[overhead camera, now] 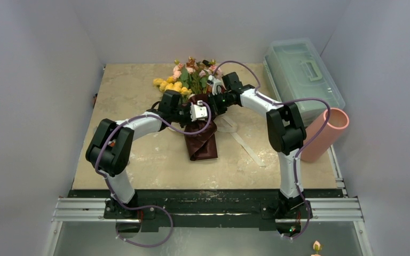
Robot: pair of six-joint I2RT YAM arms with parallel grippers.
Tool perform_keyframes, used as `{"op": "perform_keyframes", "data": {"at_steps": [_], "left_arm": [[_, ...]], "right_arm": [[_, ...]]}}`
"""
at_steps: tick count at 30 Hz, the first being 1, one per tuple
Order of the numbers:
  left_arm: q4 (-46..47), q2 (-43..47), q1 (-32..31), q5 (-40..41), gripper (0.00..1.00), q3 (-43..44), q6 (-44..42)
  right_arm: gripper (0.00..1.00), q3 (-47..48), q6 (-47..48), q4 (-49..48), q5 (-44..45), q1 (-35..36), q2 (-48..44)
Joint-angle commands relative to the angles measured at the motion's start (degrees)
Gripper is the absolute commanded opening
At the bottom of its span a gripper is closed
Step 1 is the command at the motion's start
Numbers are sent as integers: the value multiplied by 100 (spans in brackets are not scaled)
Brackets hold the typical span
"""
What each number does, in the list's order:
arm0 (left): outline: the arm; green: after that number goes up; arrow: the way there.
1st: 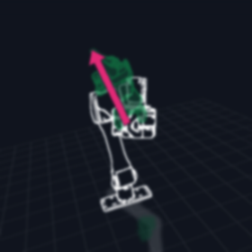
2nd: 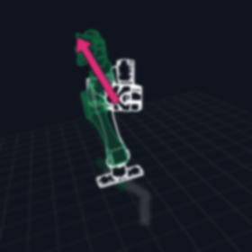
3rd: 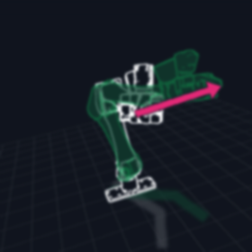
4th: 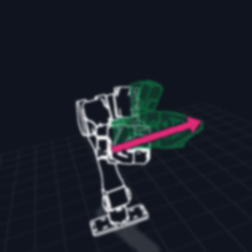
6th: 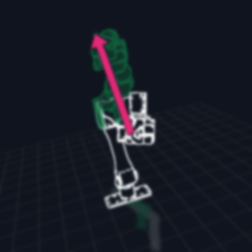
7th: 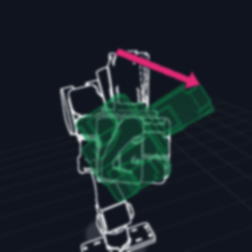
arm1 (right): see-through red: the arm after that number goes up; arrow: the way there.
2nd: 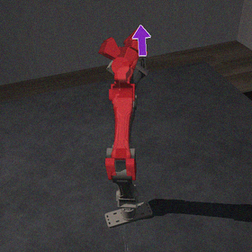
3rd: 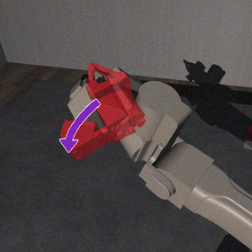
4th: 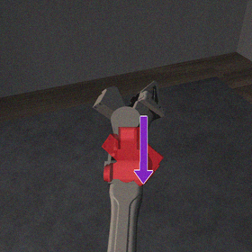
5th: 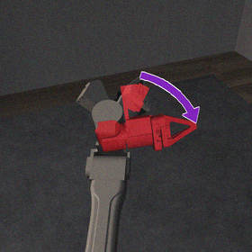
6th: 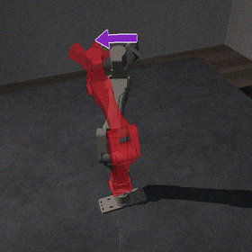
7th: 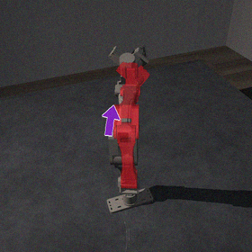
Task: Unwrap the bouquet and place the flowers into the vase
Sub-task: Untie the ribbon from the wrapping paper.
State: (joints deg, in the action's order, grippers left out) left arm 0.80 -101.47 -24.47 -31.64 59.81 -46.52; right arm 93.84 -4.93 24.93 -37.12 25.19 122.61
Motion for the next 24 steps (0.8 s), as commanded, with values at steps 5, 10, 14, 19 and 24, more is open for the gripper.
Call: {"op": "perform_keyframes", "data": {"at_steps": [5, 10, 14, 19, 24], "left_arm": [[108, 155, 51, 16, 0, 147, 253], [186, 255, 378, -33, 0, 134, 810], [247, 332, 679, -29, 0, 80, 1150], [321, 420, 973, 45, 0, -21, 1407], [291, 473, 1093, 79, 0, -107, 1490]], "right_arm": [[0, 22, 146, -31, -30, -64, -171], [0, -160, 362, 31, 59, -182, -277], [0, -287, 635, 110, 141, -224, -328], [0, -408, 833, 175, 211, -287, -366], [0, -554, 975, 192, 288, -394, -443]]}}
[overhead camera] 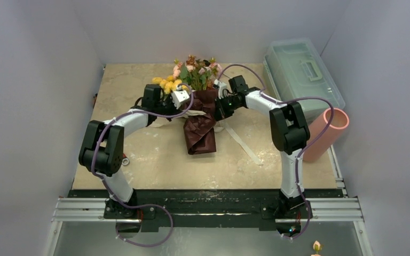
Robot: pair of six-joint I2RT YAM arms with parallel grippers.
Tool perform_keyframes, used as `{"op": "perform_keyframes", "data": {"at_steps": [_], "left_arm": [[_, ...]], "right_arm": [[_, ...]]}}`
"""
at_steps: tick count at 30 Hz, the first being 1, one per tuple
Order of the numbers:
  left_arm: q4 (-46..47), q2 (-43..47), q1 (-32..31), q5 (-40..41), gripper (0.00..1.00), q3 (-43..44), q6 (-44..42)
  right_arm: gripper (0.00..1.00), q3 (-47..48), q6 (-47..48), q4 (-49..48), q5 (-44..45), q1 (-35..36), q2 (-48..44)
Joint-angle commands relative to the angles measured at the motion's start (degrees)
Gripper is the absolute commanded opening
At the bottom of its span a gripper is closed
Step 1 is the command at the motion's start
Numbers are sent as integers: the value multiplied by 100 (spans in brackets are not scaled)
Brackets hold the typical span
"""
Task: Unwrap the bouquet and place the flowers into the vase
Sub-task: Untie the ribbon from the wrapping paper.
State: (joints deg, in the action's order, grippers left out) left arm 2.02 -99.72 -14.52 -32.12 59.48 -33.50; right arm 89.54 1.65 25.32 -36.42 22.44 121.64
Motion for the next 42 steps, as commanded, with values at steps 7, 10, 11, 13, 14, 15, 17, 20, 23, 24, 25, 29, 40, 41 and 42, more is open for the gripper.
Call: {"op": "perform_keyframes", "data": {"at_steps": [7, 10, 11, 13, 14, 15, 17, 20, 23, 24, 25, 29, 40, 41, 42], "left_arm": [[125, 354, 111, 27, 0, -142, 37], [24, 358, 39, -85, 0, -78, -90], [-59, 361, 13, -111, 0, -70, -214], [-132, 374, 2, -117, 0, -76, -340], [-180, 375, 1, -118, 0, -73, -394], [-192, 380, 2, -144, 0, -69, -489], [-430, 411, -6, -211, 0, -77, -584], [-500, 497, -42, -274, 7, -61, -671], [-682, 633, -142, -353, 15, -4, -966], [-746, 685, -222, -347, 18, 1, -1090], [-760, 736, -298, -341, 20, -6, -1168], [-621, 739, -593, -326, 33, 59, -1062], [-291, -55, -1118, -327, 29, 923, -766], [-125, -110, -1134, -318, 28, 951, -715], [-37, -162, -1152, -291, 28, 984, -682]], "right_arm": [[0, -325, 527, 195, 176, -231, -516], [0, -316, 527, 122, -48, -231, -653], [0, -352, 507, 43, -75, -231, -766], [0, -417, 515, -35, -53, -231, -902], [7, -395, 542, 37, -42, -231, -902], [19, -318, 651, 205, -22, -231, -863], [29, -203, 794, 456, -14, -231, -843], [38, -225, 822, 457, -29, -231, -929], [41, -95, 769, 503, -92, -231, -897], [42, -49, 713, 508, -85, -231, -872], [43, 0, 657, 486, -95, -227, -838], [45, 222, 466, 449, -210, -227, -697], [43, 399, 61, 336, -368, -227, -538], [43, 379, 51, 352, -359, -229, -536], [43, 345, 36, 354, -361, -230, -539]]}}
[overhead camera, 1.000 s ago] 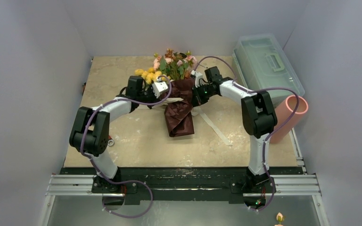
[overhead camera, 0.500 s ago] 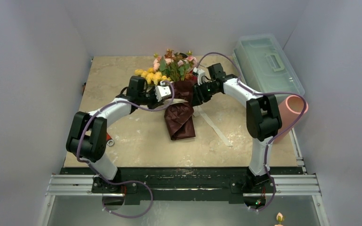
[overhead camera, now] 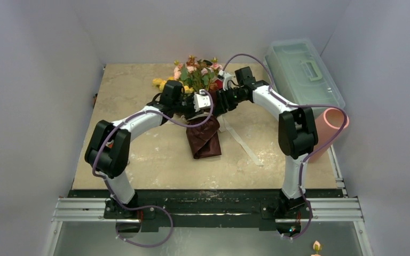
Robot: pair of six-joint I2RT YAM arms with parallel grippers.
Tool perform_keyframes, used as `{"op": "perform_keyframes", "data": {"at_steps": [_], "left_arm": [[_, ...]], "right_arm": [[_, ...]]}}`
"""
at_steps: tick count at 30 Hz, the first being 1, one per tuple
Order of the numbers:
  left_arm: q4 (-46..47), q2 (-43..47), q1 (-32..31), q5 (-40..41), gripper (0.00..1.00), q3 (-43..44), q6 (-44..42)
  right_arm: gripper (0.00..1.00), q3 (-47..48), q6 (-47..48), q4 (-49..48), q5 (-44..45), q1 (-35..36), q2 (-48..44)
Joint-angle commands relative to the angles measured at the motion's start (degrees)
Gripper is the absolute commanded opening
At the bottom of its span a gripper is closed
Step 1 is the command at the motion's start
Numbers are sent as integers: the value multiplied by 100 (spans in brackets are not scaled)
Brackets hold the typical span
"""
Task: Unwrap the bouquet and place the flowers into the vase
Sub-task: Untie the ribbon from the wrapping paper.
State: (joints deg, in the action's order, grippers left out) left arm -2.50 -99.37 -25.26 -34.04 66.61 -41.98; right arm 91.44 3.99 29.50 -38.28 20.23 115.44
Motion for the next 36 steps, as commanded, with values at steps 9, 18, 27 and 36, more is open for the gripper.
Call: {"op": "perform_keyframes", "data": {"at_steps": [9, 18, 27, 36], "left_arm": [[470, -734, -259, 5, 26, 639, 141], [260, -880, -273, 117, 19, 722, -36], [378, -605, -265, 326, 0, 741, 572], [783, 1, -151, 491, 0, 539, 1501]], "right_arm": [[43, -3, -490, -113, -134, -116, 28], [43, 58, -434, 12, -152, -116, 109], [44, 120, -434, 65, -67, -107, 220], [44, 109, -270, 25, -71, -107, 174]]}}
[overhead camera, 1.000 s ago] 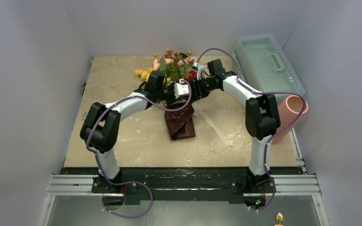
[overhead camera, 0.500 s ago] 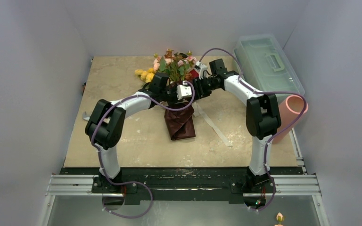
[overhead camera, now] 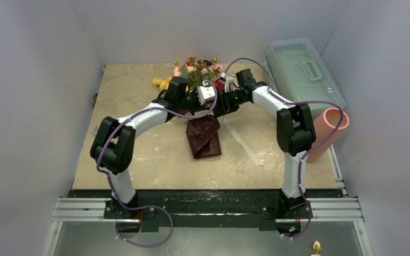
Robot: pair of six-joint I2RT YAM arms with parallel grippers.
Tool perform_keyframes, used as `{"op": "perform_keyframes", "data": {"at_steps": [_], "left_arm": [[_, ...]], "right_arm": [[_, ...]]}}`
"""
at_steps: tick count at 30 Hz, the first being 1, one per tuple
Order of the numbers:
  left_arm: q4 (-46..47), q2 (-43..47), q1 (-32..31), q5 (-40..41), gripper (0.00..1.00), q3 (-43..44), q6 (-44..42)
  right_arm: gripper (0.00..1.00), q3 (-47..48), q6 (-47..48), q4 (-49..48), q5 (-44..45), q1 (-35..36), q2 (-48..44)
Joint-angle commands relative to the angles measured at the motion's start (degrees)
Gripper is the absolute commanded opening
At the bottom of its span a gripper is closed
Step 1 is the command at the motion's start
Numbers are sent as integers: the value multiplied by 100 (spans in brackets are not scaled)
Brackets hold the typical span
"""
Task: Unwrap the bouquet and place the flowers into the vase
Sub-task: Untie the ribbon from the wrapping paper.
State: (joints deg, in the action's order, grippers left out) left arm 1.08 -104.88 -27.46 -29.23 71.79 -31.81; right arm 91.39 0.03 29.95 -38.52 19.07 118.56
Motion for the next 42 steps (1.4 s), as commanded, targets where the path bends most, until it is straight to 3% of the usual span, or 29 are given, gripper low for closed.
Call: {"op": "perform_keyframes", "data": {"at_steps": [1, 11, 20, 32, 36, 42], "left_arm": [[424, 609, 85, -12, 0, -21, 495], [575, 1064, 574, -422, 0, -195, 1164], [626, 1269, 593, -564, 0, -319, 1325], [778, 1417, 602, -614, 0, -398, 1520], [775, 1422, 606, -546, 0, -400, 1516], [748, 1417, 702, -516, 0, -446, 1544]], "right_arm": [[44, 117, 136, -20, -50, 9, -140], [46, -33, 171, -357, -265, 1, -443], [55, 222, 32, -1033, -764, 101, -480], [62, 828, 208, -1054, -145, 332, 102], [51, 913, 354, -877, -182, 385, 204], [23, 772, 492, -668, -402, 396, 11]]}}
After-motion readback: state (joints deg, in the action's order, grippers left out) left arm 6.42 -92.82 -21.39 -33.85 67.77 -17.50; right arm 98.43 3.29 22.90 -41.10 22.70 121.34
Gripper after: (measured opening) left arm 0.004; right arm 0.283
